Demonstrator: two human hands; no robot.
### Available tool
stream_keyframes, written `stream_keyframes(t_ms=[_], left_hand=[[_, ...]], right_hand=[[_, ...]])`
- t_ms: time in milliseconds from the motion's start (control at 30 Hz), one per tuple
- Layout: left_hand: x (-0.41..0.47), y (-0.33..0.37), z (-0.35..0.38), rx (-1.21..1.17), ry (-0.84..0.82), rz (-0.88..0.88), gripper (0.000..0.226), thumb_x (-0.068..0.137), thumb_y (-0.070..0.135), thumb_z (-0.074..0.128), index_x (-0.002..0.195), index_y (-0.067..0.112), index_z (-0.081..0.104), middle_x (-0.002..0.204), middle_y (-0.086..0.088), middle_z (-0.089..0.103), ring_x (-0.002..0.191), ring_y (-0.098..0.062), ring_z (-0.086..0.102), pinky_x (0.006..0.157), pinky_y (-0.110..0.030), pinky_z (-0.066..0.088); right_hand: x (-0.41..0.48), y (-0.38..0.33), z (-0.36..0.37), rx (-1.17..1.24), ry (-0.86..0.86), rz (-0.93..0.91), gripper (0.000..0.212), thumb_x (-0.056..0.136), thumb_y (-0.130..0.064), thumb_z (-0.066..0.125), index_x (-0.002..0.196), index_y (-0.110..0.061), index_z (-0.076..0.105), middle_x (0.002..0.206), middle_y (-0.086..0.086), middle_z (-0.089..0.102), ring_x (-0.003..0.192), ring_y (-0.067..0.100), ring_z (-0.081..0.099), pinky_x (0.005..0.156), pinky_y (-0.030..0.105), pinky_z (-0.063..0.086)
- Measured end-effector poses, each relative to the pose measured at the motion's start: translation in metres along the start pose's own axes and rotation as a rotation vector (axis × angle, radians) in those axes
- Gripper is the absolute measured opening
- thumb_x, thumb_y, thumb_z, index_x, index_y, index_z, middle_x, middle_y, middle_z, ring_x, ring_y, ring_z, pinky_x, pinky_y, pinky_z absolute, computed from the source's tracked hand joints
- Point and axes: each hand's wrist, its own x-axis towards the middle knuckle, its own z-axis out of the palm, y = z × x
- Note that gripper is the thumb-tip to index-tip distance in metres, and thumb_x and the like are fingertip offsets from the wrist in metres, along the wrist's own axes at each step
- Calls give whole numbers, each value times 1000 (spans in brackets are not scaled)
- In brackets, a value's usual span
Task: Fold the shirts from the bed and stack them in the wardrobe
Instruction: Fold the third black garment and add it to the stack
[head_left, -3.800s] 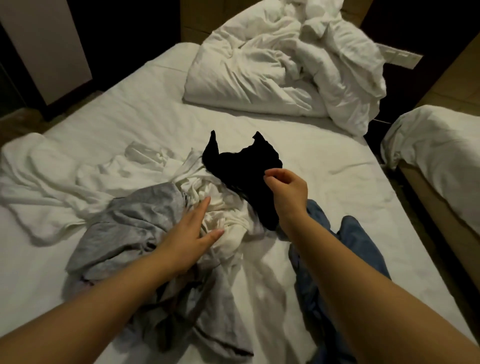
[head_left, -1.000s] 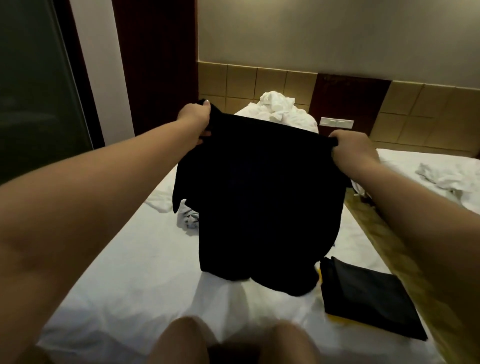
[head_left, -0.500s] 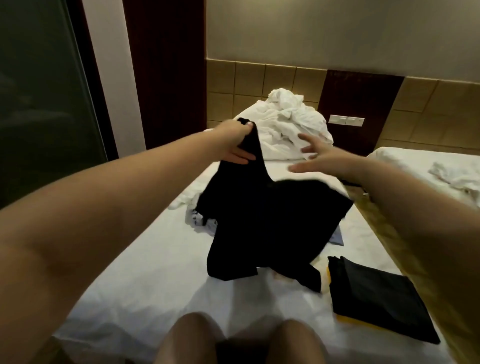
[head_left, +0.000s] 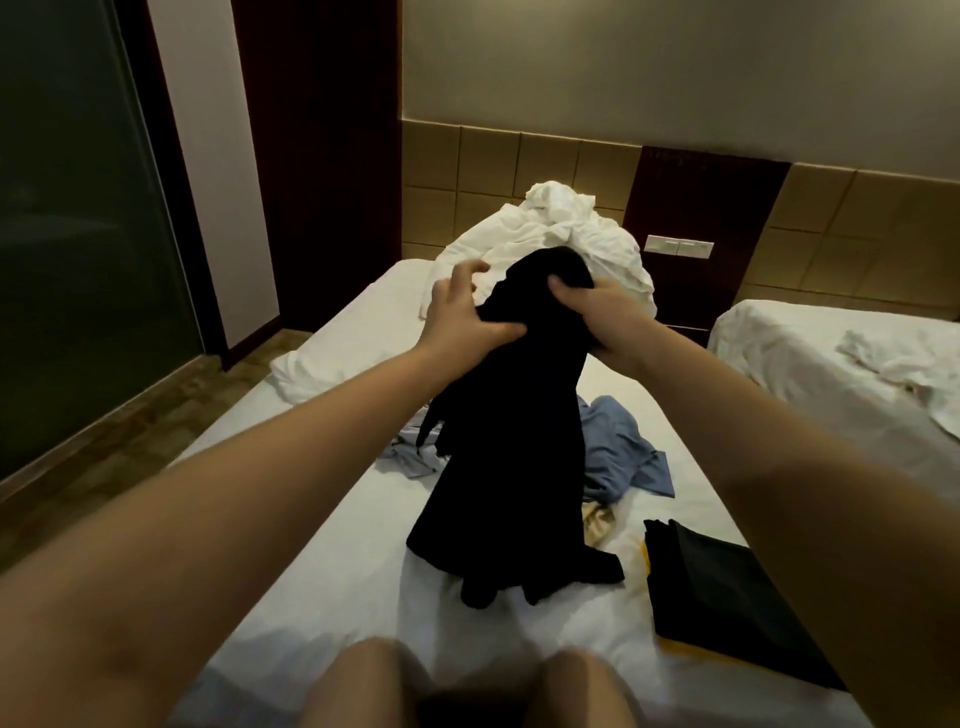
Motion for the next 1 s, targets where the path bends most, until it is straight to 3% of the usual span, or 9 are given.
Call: stream_keyframes(t_ms=[67, 133, 233, 367, 433, 567, 767, 900, 1000], left_hand=[[-5, -19, -4, -54, -217, -100, 62, 84, 16, 67, 137, 18, 36, 124, -5, 45, 110, -18, 45, 93, -28, 40], [-12, -36, -5, -256, -339, -231, 37, 93, 10, 55, 128, 3, 48, 108, -8, 59, 95, -18, 56, 79, -24, 45], [-16, -49, -4, -424, -244, -293, 18, 94, 11, 51, 110, 6, 57, 85, -4, 61, 75, -15, 57, 67, -21, 45], [-7, -43, -9, -360, -137, -266, 15, 91, 11, 57, 104, 8, 64, 80, -4, 62, 70, -15, 58, 67, -25, 45], [-1, -33, -14, -252, -109, -232, 18, 90, 11, 57, 106, 8, 65, 80, -2, 63, 70, -13, 59, 67, -23, 47], [6, -3, -10, 27, -234, -68, 17, 87, 6, 57, 95, 16, 68, 81, 2, 63, 73, -10, 57, 70, -20, 47], [11, 13, -11, 196, -212, 74, 20, 83, 3, 56, 93, 11, 72, 74, 9, 61, 69, 1, 52, 62, -7, 41], [11, 3, -25, 158, -259, -19, 17, 87, 10, 61, 101, 17, 66, 80, 7, 58, 82, -10, 54, 70, -16, 43], [5, -11, -27, -129, -393, -142, 42, 81, 23, 70, 118, 24, 50, 106, 3, 59, 104, -17, 57, 92, -32, 45]], right_hand=[[-4, -7, -10, 181, -23, 34, 15, 94, -16, 52, 107, -11, 58, 105, 5, 66, 95, 18, 64, 83, 28, 54], [-8, -13, -24, 322, -10, 50, 11, 95, -13, 49, 103, -11, 57, 101, 5, 66, 94, 18, 64, 77, 26, 56], [-9, -12, -45, 288, 114, 88, 19, 96, -13, 48, 114, -9, 54, 99, 2, 64, 90, 15, 63, 66, 23, 55], [-2, 19, -66, -75, 298, 182, 42, 94, -9, 53, 135, -6, 44, 109, 8, 59, 82, 17, 59, 54, 19, 52], [-3, 32, -67, -236, 208, 205, 45, 89, -9, 59, 133, -9, 48, 108, 8, 60, 79, 16, 61, 61, 18, 54], [-6, 40, -33, -489, -204, 147, 68, 78, -24, 74, 137, -26, 40, 123, 1, 55, 106, 17, 60, 93, 31, 49], [0, 43, 6, -569, -218, 14, 25, 88, -21, 64, 112, -13, 63, 97, 1, 65, 86, 14, 60, 75, 23, 45], [4, 46, 5, -501, -143, -37, 8, 92, -18, 57, 92, -22, 64, 75, -6, 60, 67, 9, 55, 62, 20, 41], [11, 39, 7, -200, -22, -57, 20, 93, -5, 49, 108, -10, 62, 89, 4, 63, 81, 16, 60, 79, 27, 49]])
